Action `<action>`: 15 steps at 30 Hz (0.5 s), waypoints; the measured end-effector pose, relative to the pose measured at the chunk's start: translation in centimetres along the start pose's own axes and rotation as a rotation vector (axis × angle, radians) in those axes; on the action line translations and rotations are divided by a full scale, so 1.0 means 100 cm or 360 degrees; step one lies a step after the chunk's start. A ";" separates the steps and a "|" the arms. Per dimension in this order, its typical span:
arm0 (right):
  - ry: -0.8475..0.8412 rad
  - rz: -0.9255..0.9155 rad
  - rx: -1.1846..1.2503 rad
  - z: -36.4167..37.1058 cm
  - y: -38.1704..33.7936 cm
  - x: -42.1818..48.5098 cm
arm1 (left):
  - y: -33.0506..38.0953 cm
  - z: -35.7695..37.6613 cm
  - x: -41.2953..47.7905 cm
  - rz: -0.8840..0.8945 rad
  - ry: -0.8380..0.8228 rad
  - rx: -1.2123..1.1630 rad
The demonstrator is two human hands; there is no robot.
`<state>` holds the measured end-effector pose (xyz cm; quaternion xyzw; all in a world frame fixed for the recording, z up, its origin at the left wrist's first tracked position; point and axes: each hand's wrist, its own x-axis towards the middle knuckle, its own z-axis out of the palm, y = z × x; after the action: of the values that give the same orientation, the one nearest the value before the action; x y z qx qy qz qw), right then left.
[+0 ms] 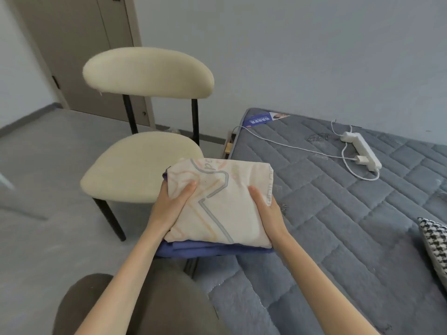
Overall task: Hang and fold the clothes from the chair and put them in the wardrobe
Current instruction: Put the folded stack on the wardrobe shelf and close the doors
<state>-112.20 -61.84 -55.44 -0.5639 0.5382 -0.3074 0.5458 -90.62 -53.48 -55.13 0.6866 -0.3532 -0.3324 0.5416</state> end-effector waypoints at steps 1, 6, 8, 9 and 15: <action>-0.0037 -0.0052 -0.0015 0.012 -0.009 0.000 | 0.005 -0.015 -0.002 0.0020 0.0067 -0.0032; -0.0217 -0.0224 -0.0016 0.080 -0.054 0.003 | 0.017 -0.089 -0.004 0.0040 0.0412 -0.0063; -0.0336 -0.0268 -0.0008 0.112 -0.067 0.008 | 0.014 -0.121 -0.001 0.0068 0.0530 -0.0036; -0.0395 -0.0289 -0.0019 0.130 -0.072 0.011 | 0.011 -0.138 0.002 0.0076 0.0569 -0.0025; -0.0717 -0.0279 -0.0211 0.250 -0.095 0.045 | -0.023 -0.241 0.030 -0.0019 0.0661 0.0025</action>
<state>-85.18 -60.65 -52.94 -0.6973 0.3709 -0.1840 0.5851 -68.57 -43.38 -52.95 0.7467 -0.2324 -0.1842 0.5954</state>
